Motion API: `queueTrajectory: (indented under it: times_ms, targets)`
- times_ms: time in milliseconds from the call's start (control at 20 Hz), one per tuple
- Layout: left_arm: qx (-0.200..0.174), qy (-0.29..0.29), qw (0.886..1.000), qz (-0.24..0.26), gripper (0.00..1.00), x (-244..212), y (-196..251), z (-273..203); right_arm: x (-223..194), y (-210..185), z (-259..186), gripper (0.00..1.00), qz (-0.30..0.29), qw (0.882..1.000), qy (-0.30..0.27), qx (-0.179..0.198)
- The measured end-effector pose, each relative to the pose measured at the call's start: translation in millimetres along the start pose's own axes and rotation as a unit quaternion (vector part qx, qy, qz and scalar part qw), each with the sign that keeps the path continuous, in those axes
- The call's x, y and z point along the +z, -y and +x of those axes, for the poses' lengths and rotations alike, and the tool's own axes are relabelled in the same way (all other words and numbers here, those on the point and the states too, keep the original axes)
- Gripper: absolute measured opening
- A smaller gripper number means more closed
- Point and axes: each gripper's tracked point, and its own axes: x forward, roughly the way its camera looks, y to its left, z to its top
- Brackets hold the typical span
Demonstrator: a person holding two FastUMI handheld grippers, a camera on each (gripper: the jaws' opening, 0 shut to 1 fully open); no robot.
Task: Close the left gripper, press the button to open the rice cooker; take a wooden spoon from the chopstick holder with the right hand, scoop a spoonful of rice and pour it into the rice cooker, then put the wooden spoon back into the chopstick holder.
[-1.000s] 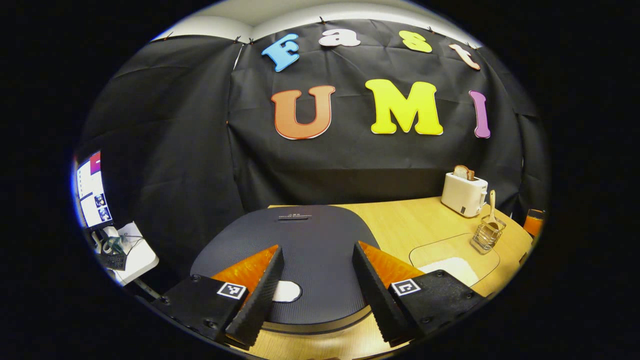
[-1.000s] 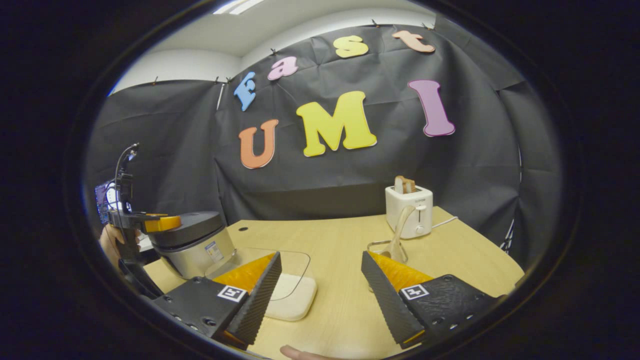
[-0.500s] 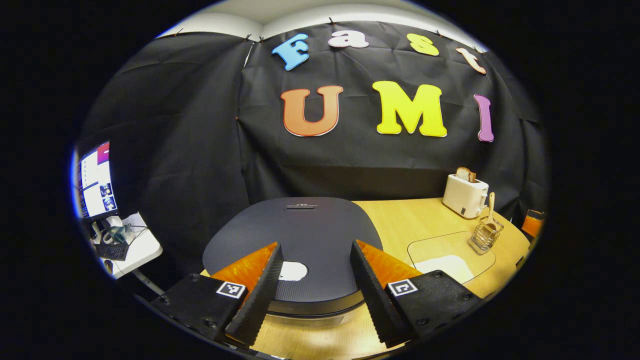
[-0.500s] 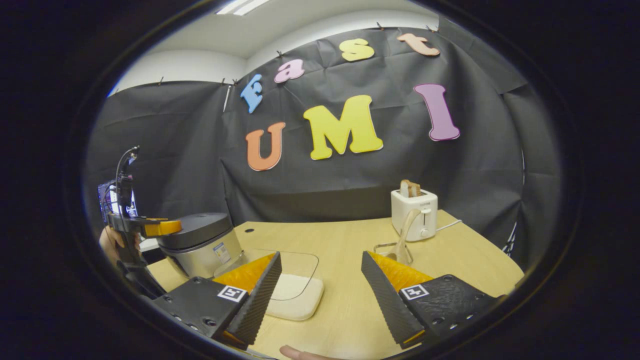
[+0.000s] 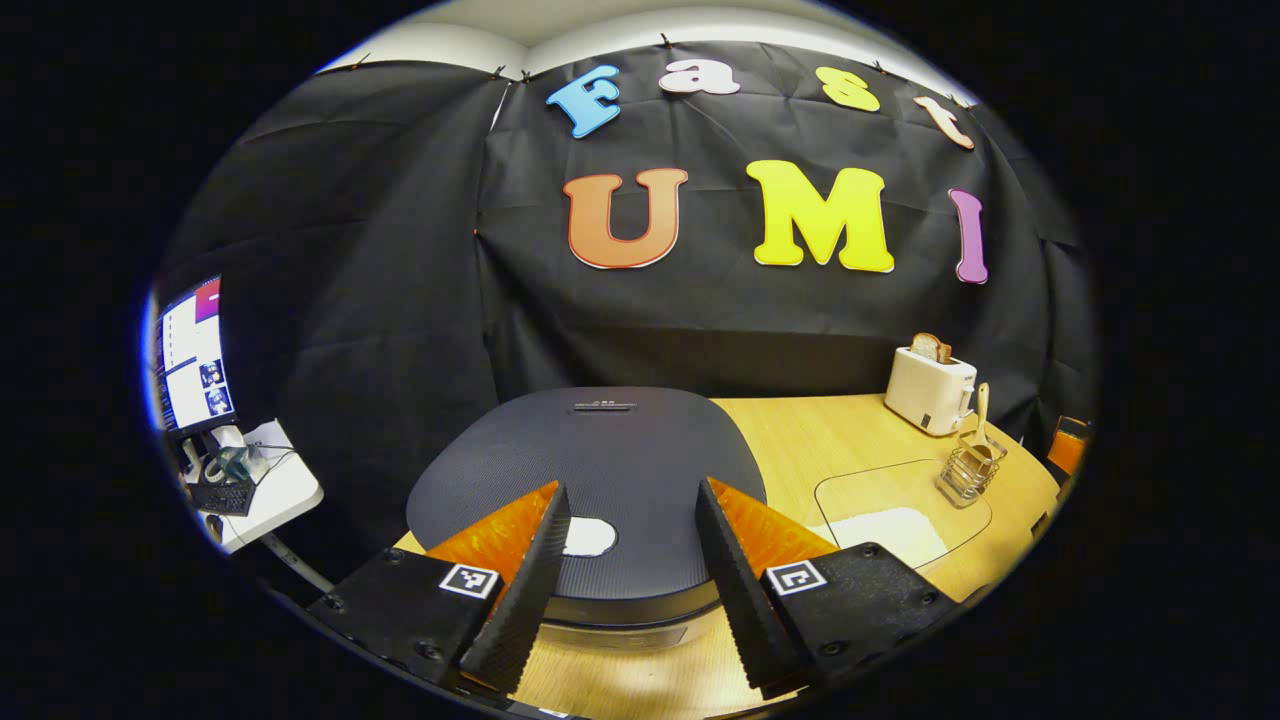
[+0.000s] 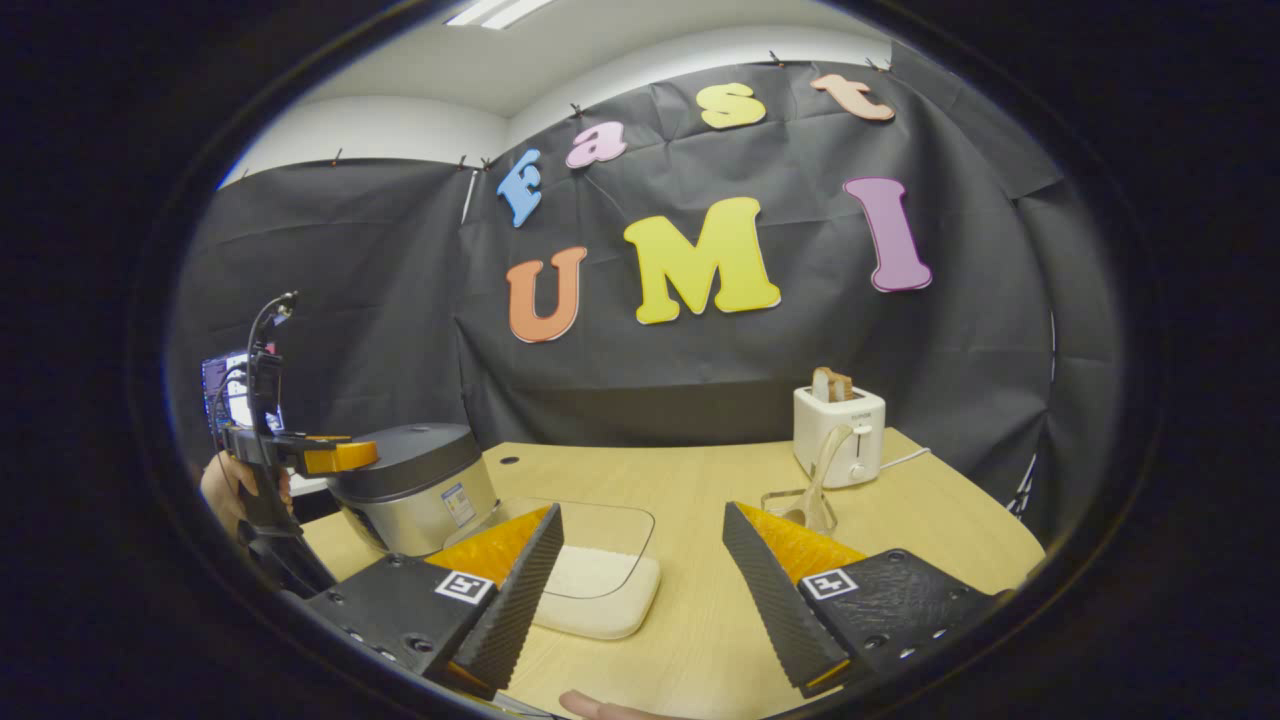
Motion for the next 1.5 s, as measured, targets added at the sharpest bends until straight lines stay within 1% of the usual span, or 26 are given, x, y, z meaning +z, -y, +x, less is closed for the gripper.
queueTrajectory:
  times_ms: [100,200,300,450,500,550,600,650,700,750,850,900,950,1000,1050,1150,1250,1300,1350,1400,1450,1500]
  targets:
    - [-0.002,0.007,1.0,0.002,0.77,-0.4,0.5,-0.6,1.6,-3.8,-0.6,0.92,-0.001,1.0,0.001,0.004]
    - [-0.004,0.013,1.0,-0.008,0.77,-0.4,-0.1,-3.3,3.5,-9.1,-5.0,0.92,-0.004,1.0,0.004,0.008]
    - [0.005,0.027,1.0,0.003,0.75,2.6,0.0,-8.1,7.5,-13.2,-10.6,0.92,-0.01,1.0,0.011,0.012]
    - [0.023,0.014,1.0,0.016,0.74,1.6,0.6,-12.0,12.8,-13.0,-15.3,0.92,-0.018,1.0,0.021,0.009]
    - [0.021,0.007,1.0,0.011,0.77,2.7,3.2,-15.0,13.8,-13.6,-16.0,0.92,-0.018,1.0,0.022,0.009]
    - [0.019,0.002,1.0,0.001,0.8,2.8,6.5,-17.0,12.7,-14.0,-17.0,0.95,-0.016,1.0,0.022,0.01]
    - [0.02,0.002,1.0,-0.004,0.9,4.5,8.4,-19.6,12.3,-14.5,-18.2,0.92,-0.013,1.0,0.021,0.01]
    - [0.028,0.003,1.0,-0.005,0.96,6.0,9.0,-20.4,12.8,-14.1,-18.7,0.92,-0.011,1.0,0.021,0.009]
    - [0.035,0.004,0.999,0.0,1.0,7.4,8.9,-22.2,13.9,-13.1,-17.3,0.92,-0.01,1.0,0.02,0.006]
    - [0.038,0.01,0.999,0.001,1.0,10.2,12.6,-27.3,13.5,-10.5,-14.7,0.96,-0.011,1.0,0.019,0.001]
    - [0.031,0.037,0.999,0.001,1.0,24.6,26.4,-37.4,13.4,-7.0,-15.1,0.96,-0.013,1.0,0.016,-0.008]
    - [0.024,0.046,0.999,0.0,1.0,28.2,35.3,-42.8,13.8,-4.7,-17.1,0.92,-0.014,1.0,0.015,-0.014]
    - [0.015,0.053,0.998,-0.001,1.0,30.7,46.4,-47.6,13.7,-2.2,-18.3,0.92,-0.016,1.0,0.014,-0.02]
    - [0.01,0.059,0.998,0.002,0.96,33.0,55.7,-52.7,15.7,0.5,-19.5,0.96,-0.018,0.999,0.015,-0.028]
    - [0.008,0.065,0.998,0.005,1.0,34.3,62.8,-58.7,17.4,3.7,-21.4,0.96,-0.021,0.999,0.016,-0.036]
    - [0.002,0.077,0.997,0.01,1.0,36.9,81.2,-69.0,18.5,11.5,-25.6,0.95,-0.029,0.998,0.016,-0.056]
    - [-0.021,0.082,0.996,0.014,1.0,35.1,106.8,-78.5,20.7,18.3,-30.2,0.95,-0.033,0.997,0.014,-0.074]
    - [-0.032,0.084,0.996,0.016,1.0,34.1,118.4,-83.5,24.2,19.4,-32.7,0.92,-0.033,0.996,0.018,-0.078]
    - [-0.039,0.085,0.995,0.018,1.0,33.3,126.8,-87.0,27.0,20.9,-35.8,0.92,-0.033,0.996,0.021,-0.082]
    - [-0.044,0.087,0.995,0.019,0.95,31.5,133.2,-90.3,29.1,22.3,-38.6,0.92,-0.033,0.995,0.023,-0.086]
    - [-0.049,0.091,0.994,0.018,0.95,30.9,140.6,-93.6,29.3,24.2,-40.1,0.92,-0.034,0.995,0.025,-0.09]
    - [-0.055,0.092,0.994,0.017,1.0,29.5,147.5,-95.7,30.6,24.7,-41.9,0.92,-0.035,0.995,0.026,-0.094]
